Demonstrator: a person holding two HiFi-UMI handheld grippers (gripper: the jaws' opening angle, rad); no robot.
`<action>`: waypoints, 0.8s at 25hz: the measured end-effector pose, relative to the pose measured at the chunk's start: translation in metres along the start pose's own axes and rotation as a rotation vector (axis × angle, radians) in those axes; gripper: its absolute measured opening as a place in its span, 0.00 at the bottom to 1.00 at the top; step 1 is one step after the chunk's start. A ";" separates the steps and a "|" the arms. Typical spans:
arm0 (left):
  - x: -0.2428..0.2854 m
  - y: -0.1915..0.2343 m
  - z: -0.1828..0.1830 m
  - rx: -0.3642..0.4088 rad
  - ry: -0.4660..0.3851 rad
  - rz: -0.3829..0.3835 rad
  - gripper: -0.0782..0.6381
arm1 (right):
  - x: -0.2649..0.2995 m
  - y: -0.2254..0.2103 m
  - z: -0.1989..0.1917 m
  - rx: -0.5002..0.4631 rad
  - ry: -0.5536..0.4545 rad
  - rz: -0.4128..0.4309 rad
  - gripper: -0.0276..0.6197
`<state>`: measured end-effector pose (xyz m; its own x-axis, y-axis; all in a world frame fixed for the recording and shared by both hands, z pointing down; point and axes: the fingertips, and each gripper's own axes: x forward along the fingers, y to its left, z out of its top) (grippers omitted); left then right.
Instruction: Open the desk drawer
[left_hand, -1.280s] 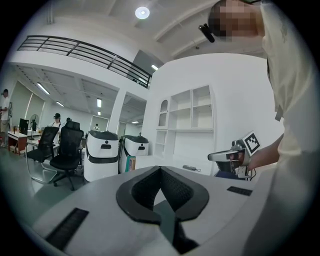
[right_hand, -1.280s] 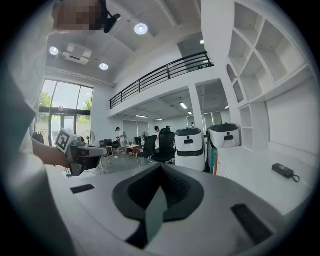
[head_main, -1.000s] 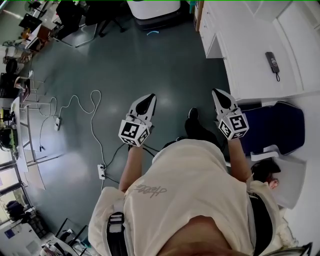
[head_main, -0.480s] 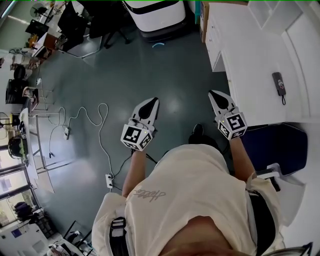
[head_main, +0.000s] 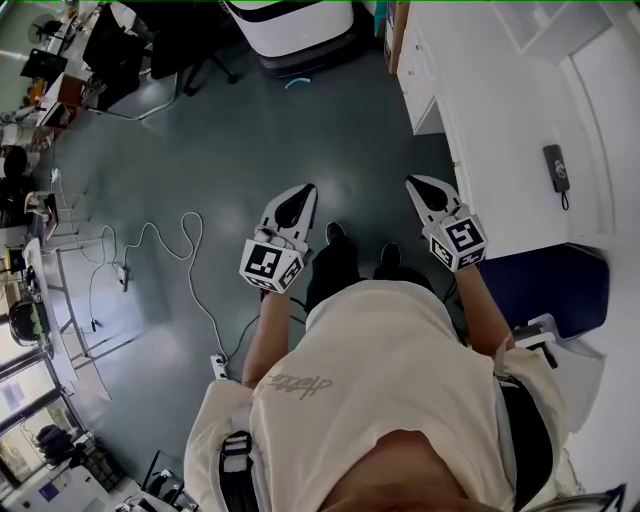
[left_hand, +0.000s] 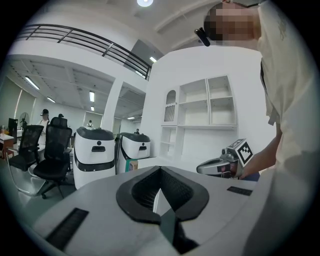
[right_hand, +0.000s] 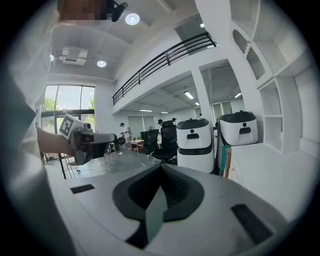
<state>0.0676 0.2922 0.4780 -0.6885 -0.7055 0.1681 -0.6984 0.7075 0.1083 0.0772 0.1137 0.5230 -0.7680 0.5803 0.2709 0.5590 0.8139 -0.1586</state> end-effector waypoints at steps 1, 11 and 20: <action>0.004 0.011 0.002 0.003 -0.006 -0.013 0.11 | 0.008 -0.001 0.003 -0.007 0.001 -0.014 0.04; 0.066 0.116 0.058 0.049 -0.086 -0.148 0.11 | 0.069 -0.031 0.043 0.048 -0.026 -0.223 0.04; 0.117 0.143 0.045 0.014 -0.041 -0.261 0.11 | 0.077 -0.049 0.013 0.142 0.020 -0.382 0.04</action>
<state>-0.1215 0.3090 0.4689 -0.4920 -0.8652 0.0966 -0.8557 0.5011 0.1290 -0.0132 0.1187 0.5394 -0.9051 0.2360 0.3536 0.1849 0.9675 -0.1725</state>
